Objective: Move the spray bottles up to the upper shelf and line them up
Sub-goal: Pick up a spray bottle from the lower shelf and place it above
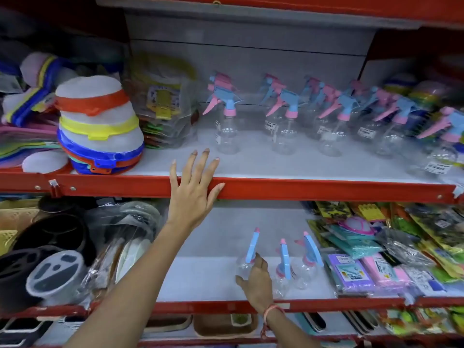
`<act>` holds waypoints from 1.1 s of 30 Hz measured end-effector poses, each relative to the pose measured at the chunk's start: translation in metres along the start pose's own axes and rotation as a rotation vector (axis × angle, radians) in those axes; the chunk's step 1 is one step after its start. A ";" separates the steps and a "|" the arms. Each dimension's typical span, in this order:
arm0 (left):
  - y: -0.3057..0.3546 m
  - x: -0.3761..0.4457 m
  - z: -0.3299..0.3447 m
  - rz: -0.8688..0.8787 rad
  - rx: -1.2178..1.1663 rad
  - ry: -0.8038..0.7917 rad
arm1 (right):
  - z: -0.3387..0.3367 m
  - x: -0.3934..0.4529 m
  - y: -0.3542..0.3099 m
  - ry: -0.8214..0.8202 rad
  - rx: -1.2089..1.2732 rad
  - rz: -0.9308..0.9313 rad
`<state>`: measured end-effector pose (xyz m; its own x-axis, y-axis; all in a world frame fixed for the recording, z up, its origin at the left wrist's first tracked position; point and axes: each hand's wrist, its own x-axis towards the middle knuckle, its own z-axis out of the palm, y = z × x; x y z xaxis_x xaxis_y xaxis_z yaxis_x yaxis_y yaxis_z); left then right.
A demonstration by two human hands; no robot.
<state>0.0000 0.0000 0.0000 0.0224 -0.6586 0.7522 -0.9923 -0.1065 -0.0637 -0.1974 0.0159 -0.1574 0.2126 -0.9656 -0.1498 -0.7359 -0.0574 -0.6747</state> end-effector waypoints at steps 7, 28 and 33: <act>-0.002 -0.002 0.010 0.035 0.016 0.074 | 0.005 0.001 -0.006 0.099 0.062 0.037; -0.001 0.000 0.006 0.012 0.026 0.037 | -0.218 -0.060 -0.146 0.240 0.140 -0.643; 0.000 -0.001 0.005 0.004 0.057 0.028 | -0.235 -0.016 -0.185 0.292 0.196 -0.663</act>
<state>0.0003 -0.0029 -0.0037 0.0142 -0.6383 0.7697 -0.9837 -0.1467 -0.1035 -0.2156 -0.0171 0.1397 0.3723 -0.7740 0.5122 -0.3789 -0.6305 -0.6774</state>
